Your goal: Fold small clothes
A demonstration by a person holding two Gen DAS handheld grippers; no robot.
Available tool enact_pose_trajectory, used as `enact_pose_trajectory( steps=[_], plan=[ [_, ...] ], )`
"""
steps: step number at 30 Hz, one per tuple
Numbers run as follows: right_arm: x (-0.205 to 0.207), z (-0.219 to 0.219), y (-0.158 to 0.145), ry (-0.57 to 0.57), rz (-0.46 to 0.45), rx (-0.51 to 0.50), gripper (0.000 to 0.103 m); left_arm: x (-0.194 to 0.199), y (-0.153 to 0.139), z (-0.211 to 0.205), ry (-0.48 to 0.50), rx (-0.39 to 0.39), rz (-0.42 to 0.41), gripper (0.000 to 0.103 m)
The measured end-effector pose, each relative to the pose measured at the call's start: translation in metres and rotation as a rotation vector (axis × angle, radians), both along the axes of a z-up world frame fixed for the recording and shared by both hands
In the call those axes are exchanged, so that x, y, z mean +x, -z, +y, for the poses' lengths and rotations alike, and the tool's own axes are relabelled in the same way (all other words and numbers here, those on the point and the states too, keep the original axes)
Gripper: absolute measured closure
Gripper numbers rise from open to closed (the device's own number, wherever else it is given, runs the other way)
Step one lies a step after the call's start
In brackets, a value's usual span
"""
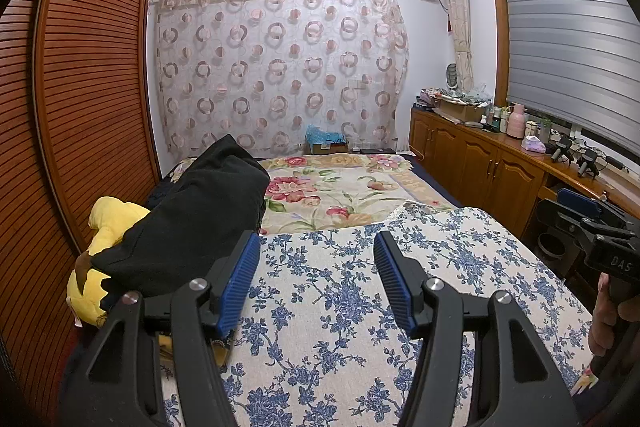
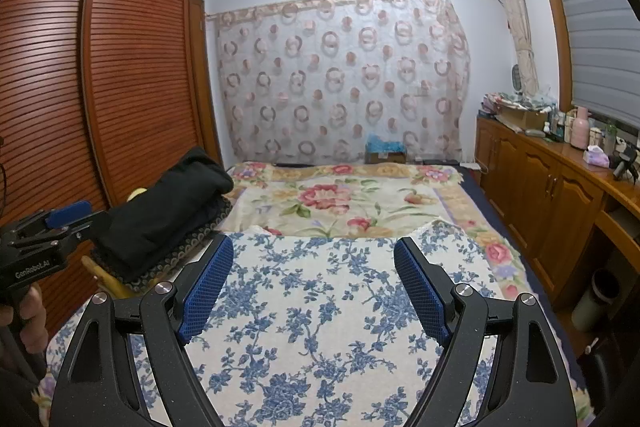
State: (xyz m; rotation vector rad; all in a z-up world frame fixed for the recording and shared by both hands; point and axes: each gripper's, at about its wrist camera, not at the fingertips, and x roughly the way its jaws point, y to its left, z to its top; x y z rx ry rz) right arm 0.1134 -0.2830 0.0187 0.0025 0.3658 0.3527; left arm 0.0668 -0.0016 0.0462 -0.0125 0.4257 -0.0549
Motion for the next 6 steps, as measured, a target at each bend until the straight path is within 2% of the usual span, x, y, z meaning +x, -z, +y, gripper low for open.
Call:
enact_pose_trajectory(
  steps=[6],
  plan=[
    [-0.0002, 0.0000, -0.0005, 0.000, -0.001, 0.001, 0.019, -0.0001, 0.0005, 0.0000, 0.000, 0.001, -0.001, 0.044]
  ],
)
